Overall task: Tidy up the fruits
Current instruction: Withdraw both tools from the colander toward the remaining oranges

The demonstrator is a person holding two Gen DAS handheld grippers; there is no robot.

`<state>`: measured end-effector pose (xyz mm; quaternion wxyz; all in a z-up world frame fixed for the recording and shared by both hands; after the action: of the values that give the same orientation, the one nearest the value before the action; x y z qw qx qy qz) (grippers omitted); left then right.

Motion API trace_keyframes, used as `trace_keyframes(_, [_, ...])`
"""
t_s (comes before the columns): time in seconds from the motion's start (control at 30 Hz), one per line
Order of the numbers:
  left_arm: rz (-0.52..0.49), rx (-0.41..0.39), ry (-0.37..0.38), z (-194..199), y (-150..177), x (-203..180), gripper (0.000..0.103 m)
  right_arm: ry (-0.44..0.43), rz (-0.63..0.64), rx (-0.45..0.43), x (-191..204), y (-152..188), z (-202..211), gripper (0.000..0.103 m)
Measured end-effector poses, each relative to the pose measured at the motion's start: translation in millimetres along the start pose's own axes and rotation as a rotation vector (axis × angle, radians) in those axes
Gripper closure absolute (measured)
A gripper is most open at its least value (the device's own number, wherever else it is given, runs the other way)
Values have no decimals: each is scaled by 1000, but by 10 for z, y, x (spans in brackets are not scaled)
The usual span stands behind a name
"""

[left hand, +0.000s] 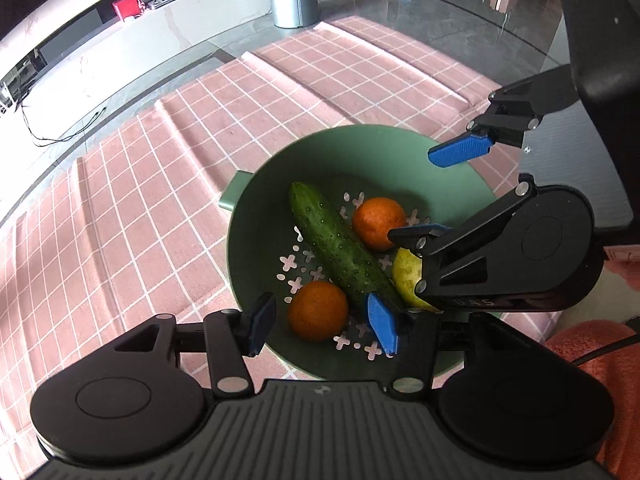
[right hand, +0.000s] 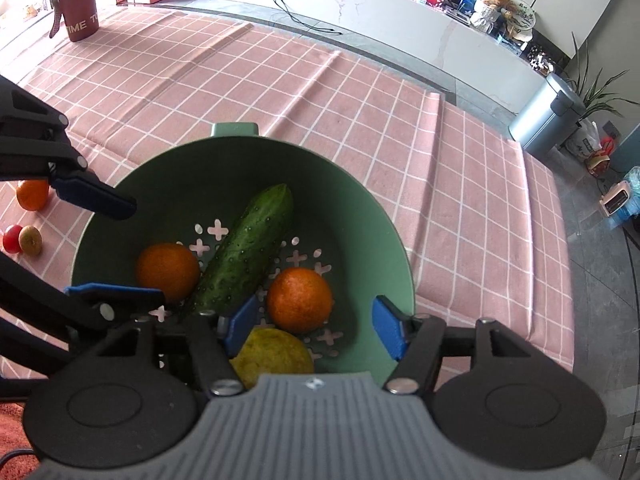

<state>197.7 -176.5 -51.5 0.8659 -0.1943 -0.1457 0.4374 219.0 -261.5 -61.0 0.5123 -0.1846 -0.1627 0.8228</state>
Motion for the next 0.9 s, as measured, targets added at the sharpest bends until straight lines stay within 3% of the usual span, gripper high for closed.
trace_keyframes(0.2, [67,-104,-31,508,170,199,40,20,-85,-86,82,20,362,42])
trace_keyframes(0.47, [196,-204,-99,1015,583,587,40,-67,-263,-251,541,82,800,40])
trace_keyframes(0.8, [389,-190,-127,1052,1186,1133,43,-177,-329,-345,1294,205,853,41])
trace_keyframes(0.9, [426,-181,-104,1018,1359,1232,45,-200,-320,-353,1502,224,764,50])
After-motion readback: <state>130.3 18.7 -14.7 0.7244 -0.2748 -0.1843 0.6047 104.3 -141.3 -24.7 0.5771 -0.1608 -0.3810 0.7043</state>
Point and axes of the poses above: each gripper's, at about its wrist camera, not at the fingertips, and z roughly against the way its jaws point, x to its left, y to its underside, the point moved 4 cm from there along -z, roughly the way its jaws point, and after that the axes turned 3 degrees about -y, right-handed, at the moved point
